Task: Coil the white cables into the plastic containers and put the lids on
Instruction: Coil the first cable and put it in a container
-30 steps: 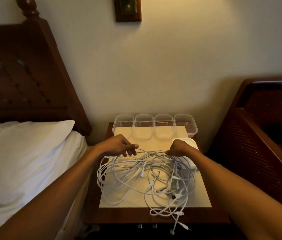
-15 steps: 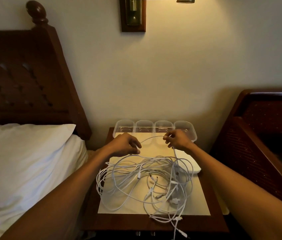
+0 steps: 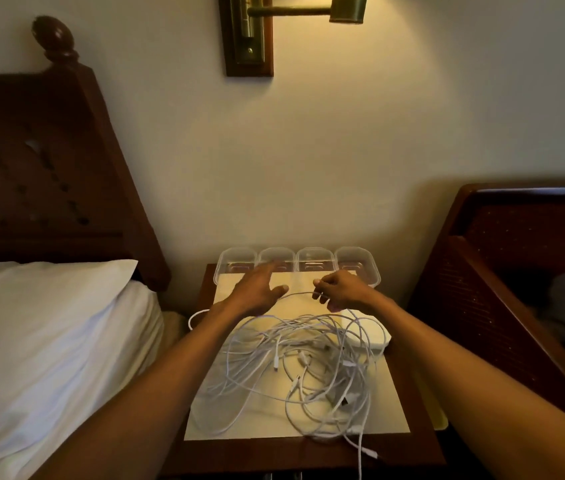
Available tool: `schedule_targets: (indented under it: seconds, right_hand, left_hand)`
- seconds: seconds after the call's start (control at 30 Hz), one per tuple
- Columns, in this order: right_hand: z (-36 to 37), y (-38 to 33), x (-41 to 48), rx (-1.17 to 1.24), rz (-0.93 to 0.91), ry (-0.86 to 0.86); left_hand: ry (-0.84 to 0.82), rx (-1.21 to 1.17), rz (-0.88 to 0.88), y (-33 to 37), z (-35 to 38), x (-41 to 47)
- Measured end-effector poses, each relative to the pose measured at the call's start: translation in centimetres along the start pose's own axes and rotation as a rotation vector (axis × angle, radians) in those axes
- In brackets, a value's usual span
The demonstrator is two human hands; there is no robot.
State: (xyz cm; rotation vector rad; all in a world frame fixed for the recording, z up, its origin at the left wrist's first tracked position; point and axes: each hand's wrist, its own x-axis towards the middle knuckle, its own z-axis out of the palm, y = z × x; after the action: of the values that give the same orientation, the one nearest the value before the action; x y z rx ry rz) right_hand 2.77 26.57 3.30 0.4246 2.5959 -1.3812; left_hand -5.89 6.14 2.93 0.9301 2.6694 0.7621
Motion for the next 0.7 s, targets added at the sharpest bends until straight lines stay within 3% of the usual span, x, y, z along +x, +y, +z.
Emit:
schedule_targets:
  seconds: [0.17,0.3,0.43,0.6,0.7]
  right_hand:
    - [0.0,1.2,1.7,0.125,0.149,-0.13]
    - [0.3,1.1,3.4,-0.068,0.183,-0.083]
    - [1.1,1.3,5.0,-0.379,0.258,-0.137]
    - [2.0,1.3,6.1,-0.256,0.46,-0.202]
    - [2.1,1.1,6.6,-0.311,0.496,-0.228]
  left_hand:
    - [-0.147,0.016,-0.007,-0.4,2.0,0.6]
    - [-0.125,0.054,0.061,-0.6,3.0,0.5]
    - [-0.255,0.021,0.017,-1.3,3.4,0.9]
    - [-0.257,-0.026,0.035,-2.7,3.3,0.2]
    - [-0.23,-0.049,0.04,-3.2,3.2,-0.3]
